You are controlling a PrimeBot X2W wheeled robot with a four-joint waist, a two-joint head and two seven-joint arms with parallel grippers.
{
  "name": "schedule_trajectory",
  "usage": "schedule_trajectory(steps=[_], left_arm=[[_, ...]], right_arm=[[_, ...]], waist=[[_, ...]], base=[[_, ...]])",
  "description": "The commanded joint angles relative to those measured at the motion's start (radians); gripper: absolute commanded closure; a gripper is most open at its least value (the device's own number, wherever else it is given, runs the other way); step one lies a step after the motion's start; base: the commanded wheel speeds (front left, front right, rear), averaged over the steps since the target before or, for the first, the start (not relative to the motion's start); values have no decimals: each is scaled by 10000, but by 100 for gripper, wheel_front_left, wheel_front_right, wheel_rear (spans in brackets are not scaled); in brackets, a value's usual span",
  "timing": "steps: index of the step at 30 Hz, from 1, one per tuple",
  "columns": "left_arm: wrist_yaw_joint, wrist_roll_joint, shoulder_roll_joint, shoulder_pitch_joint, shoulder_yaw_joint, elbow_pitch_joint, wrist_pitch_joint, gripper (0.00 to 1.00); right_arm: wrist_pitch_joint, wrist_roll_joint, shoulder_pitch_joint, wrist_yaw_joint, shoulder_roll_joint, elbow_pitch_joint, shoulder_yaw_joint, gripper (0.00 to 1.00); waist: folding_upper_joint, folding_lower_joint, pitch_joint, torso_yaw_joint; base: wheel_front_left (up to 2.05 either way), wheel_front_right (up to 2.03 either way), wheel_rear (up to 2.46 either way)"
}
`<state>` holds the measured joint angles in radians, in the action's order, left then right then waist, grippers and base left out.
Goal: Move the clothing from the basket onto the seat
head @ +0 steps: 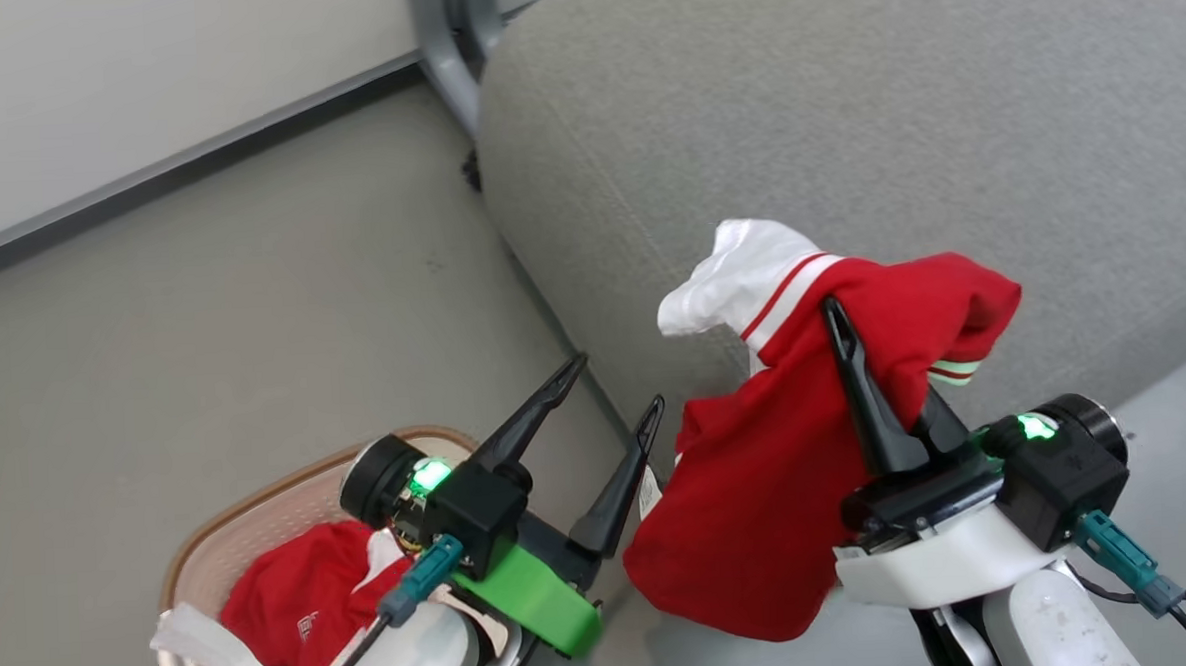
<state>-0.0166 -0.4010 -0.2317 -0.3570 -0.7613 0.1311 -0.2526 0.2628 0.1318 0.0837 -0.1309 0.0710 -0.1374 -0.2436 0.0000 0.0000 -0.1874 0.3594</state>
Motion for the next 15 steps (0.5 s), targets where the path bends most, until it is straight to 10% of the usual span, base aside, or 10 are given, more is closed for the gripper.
schedule_trajectory(steps=[1,15], left_arm=[[-11,155,-130,69,-49,-15,50,0],[-178,679,-289,-1084,-356,-641,644,0]], right_arm=[[30,-113,-148,3,-55,-126,22,100],[30,-325,2438,3,713,-259,1139,100]], waist=[[0,0,-569,792],[0,0,-2871,473]], base=[[0,0,0],[0,0,0]])
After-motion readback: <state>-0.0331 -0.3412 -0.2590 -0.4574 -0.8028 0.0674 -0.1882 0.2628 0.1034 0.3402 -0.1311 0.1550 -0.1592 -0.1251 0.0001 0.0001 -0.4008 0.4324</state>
